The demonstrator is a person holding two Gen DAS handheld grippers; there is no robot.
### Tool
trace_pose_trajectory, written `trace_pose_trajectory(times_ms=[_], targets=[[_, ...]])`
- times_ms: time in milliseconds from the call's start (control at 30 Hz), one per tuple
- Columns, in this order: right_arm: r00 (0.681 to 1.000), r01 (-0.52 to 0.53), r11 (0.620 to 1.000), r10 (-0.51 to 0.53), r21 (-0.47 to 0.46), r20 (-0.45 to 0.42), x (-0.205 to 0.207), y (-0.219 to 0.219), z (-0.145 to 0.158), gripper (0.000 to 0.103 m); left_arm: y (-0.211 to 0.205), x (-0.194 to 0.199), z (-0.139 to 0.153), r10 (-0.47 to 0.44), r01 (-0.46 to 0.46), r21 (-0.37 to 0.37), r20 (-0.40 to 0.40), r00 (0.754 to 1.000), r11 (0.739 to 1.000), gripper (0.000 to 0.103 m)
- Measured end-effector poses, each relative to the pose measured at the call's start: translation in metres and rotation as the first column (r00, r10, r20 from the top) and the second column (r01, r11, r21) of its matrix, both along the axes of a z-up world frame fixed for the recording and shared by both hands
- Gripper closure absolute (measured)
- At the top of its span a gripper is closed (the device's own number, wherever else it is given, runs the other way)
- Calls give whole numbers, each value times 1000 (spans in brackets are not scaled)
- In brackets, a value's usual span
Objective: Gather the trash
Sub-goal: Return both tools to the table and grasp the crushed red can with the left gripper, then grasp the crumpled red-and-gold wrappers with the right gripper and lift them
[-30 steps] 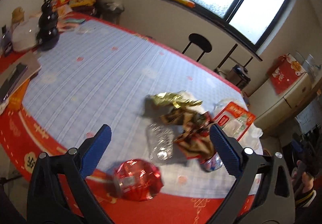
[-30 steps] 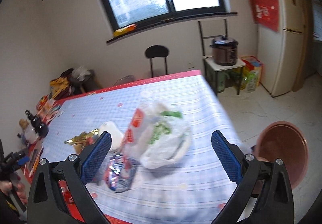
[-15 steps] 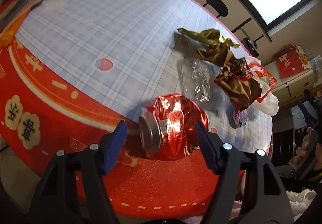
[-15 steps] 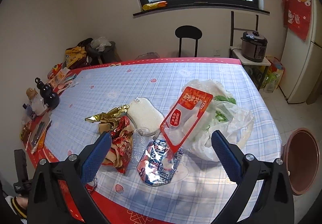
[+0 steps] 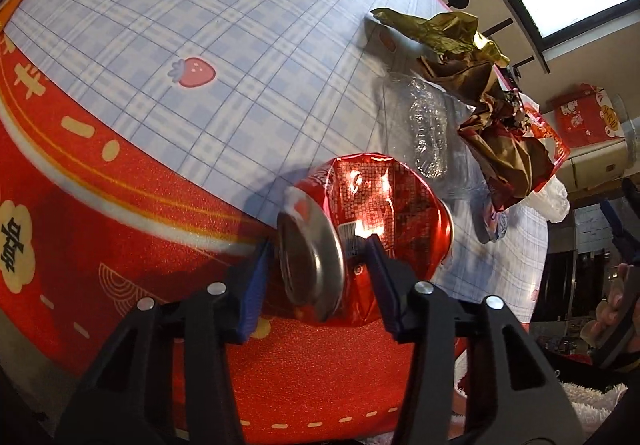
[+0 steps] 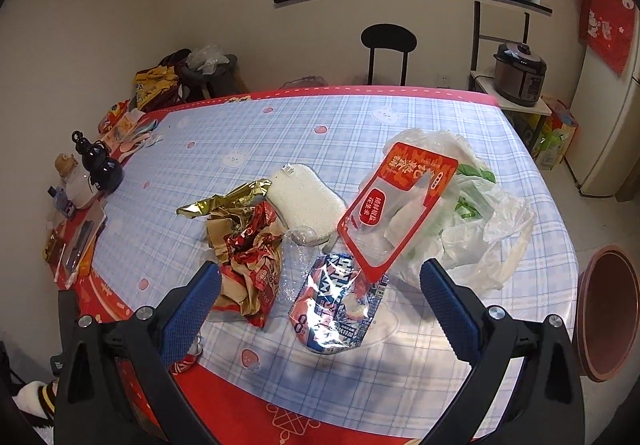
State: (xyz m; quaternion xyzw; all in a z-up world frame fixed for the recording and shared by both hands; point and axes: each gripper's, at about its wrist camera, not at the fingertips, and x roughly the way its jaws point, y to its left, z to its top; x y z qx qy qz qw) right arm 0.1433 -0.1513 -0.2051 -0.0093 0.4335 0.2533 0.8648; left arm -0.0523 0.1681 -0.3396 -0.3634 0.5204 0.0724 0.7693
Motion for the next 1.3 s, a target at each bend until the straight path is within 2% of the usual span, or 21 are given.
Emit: trace_pose_trajectory(times_ms=[33,233,433,633,900,1133,1300], targets=[[1000,-5,1000,4,-4,-5,0,3,-1,5,1,0,0,-1,1,-3,4,1000,1000,55],[999,-27,1000,26,-15,-32,1,16,-8,5,9,0,4,0,0,-4,43,999,1000,73],[997,-56,998,55,-18,-50,3,34,-16,5,24,-6,7,42,-42,4,65,997,999,77],[992,-104,994,103,-14,-75,14,61,-35,5,44,-15,14,109,-109,-4,105,988,994,77],[978,-141,990,135,-24,-159,36,109,-89,5,60,-24,22,162,-163,-2,144,976,987,77],[961,-229,967,206,-115,-184,30,142,-116,5,67,-31,24,182,-185,6,151,972,983,77],[960,-219,968,191,-122,-204,32,142,-125,5,71,-35,23,199,-202,3,149,969,979,77]])
